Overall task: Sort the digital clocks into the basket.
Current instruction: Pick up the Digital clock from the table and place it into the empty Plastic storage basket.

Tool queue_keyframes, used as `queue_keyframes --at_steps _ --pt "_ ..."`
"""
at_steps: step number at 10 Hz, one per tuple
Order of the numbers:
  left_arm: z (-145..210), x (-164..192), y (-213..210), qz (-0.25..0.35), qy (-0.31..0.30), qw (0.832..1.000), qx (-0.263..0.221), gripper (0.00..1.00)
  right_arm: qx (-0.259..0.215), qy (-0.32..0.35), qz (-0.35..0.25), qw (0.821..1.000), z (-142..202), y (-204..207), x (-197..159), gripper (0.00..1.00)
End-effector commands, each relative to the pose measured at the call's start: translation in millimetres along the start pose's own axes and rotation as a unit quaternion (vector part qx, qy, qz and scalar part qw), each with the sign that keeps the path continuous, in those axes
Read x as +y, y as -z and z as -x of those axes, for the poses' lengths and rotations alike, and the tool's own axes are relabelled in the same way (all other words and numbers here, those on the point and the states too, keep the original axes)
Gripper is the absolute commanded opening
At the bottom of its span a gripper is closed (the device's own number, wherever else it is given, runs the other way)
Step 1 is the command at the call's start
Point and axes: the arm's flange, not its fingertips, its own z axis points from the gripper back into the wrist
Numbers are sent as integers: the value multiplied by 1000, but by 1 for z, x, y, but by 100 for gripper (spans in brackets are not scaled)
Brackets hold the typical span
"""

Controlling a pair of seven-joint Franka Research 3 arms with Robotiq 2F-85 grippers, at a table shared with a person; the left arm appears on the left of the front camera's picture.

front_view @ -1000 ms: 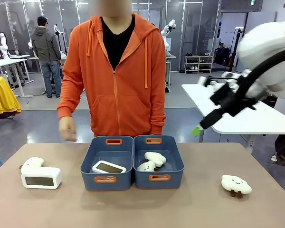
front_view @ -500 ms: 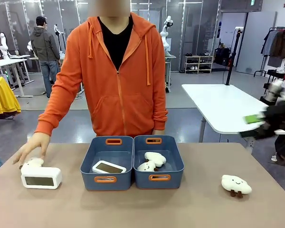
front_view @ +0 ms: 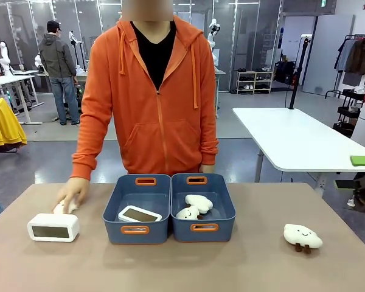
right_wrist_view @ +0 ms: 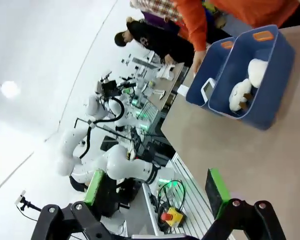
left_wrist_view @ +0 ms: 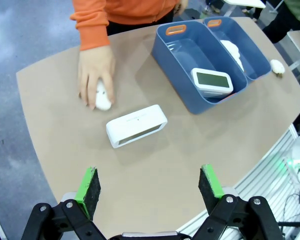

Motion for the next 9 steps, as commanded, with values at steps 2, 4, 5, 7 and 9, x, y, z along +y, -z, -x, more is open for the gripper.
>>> queue_keyframes --at_steps 2,4,5,7,9 --pt "-5 -17 -36 -25 100 995 0 100 14 -11 0 1000 -10 6 4 100" --pt "-13 -55 -23 -41 329 939 95 100 14 -11 0 1000 -10 6 4 100" --pt "-15 -60 5 72 429 882 183 100 14 -11 0 1000 -10 6 4 100" --pt "-22 -68 23 107 472 856 181 100 14 -11 0 1000 -10 6 4 100" --pt "-13 -87 26 77 372 912 158 100 14 -11 0 1000 -10 6 4 100"
